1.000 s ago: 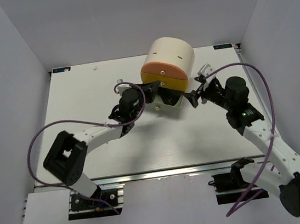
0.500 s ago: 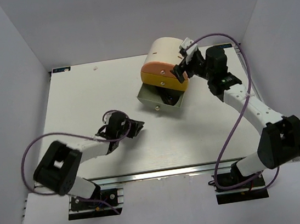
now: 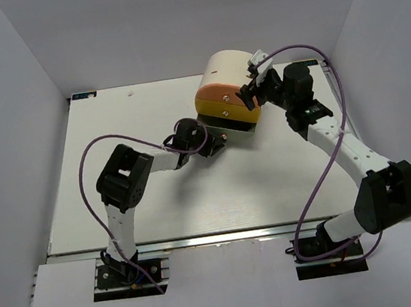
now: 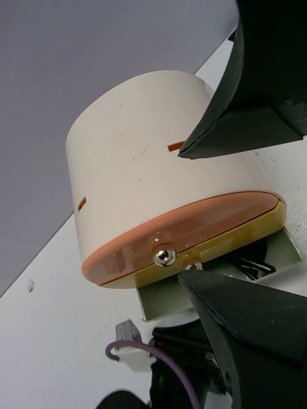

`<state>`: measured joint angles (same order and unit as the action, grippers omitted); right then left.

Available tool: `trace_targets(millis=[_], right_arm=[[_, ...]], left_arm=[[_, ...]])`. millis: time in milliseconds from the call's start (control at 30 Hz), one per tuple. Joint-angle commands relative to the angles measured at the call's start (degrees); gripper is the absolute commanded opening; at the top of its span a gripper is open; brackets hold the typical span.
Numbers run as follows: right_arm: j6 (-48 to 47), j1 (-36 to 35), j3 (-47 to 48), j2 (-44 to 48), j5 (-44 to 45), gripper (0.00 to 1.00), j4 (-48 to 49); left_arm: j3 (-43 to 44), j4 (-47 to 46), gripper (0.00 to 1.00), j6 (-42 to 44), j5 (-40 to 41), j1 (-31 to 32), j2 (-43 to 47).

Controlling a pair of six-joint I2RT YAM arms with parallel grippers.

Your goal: Organize the makeup

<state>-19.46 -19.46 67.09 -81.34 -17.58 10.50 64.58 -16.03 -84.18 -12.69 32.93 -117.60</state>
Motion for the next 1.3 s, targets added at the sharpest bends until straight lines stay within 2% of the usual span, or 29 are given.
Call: trace_targets(millis=[0, 67, 267, 367, 433, 467, 567, 600, 633, 700, 833, 900, 1067, 1133, 1200, 1267], right_arm=[[1.01, 0.39, -1.43, 3.82, 1.41, 0.76, 3.03], [1.18, 0.39, -2.31, 4.78, 1.59, 0.76, 3.03], [1.18, 0.57, -3.54, 6.02, 2.03, 0.77, 2.86], [1.62, 0.48, -3.98, 6.37, 2.03, 0.77, 2.68], [1.8, 0.57, -4.42, 6.72, 2.03, 0.78, 2.59], [1.8, 0.57, -4.6, 6.98, 1.85, 0.78, 2.33], [1.27, 0.57, -5.21, 8.38, 1.76, 0.79, 1.37], [1.01, 0.57, -5.48, 8.83, 1.59, 0.8, 1.1], [0.75, 0.57, -6.26, 9.79, 1.5, 0.81, 0.75], [0.57, 0.74, -7.14, 10.93, 1.41, 0.83, -0.12], [0.57, 1.01, -9.43, 14.36, 1.15, 0.85, -2.06], [0.22, 1.18, -10.31, 15.68, 0.62, 0.9, -3.29], [-0.58, 1.45, -11.72, 20.34, 0.18, 0.89, -7.95], [-0.05, 1.36, -12.51, 21.31, 0.27, 0.89, -8.3], [1.0, 1.45, -12.77, 21.57, 0.62, 0.89, -8.74], [1.53, 1.45, -12.77, 21.84, 0.88, 0.89, -8.75]], left_arm=[[5.9, 1.53, 0.34, 1.21, -1.46, -0.93, -1.13], [7.22, 0.83, 0.4, 1.3, -1.55, -0.93, -2.89], [11.71, 0.04, 0.46, 1.21, -1.2, -1.64, -5.97], [13.12, -0.58, 0.58, 0.69, -0.23, -2.16, -6.94], [13.82, -1.1, 0.58, 0.25, -0.41, -2.6, -7.46], [14.17, -1.19, 0.58, 0.25, -0.58, -2.69, -7.64], [12.78, -2.24, 0.49, 0.25, -1.2, -2.87, -7.03], [11.81, -3.29, 0.46, 0.25, -1.37, -2.87, -5.9], [10.5, -4.0, 0.36, 0.07, -1.46, -2.78, -5.19], [5.67, -6.37, 0.31, -0.54, -1.55, -2.87, -2.74], [-1.46, -9.98, 0.33, -1.51, -1.9, -3.04, 1.04], [-4.01, -11.12, 0.34, -1.25, -2.16, -3.05, 2.89], [-8.94, -9.9, 0.34, 4.02, -1.2, -3.22, 8.7], [-6.68, -10.68, 0.35, 3.68, -1.81, -3.66, 7.57], [-2.9, -7.72, 0.35, 3.76, -2.78, -3.75, 3.63], [4.57, -3.68, 0.34, 4.9, -2.78, -3.75, 0.81]])
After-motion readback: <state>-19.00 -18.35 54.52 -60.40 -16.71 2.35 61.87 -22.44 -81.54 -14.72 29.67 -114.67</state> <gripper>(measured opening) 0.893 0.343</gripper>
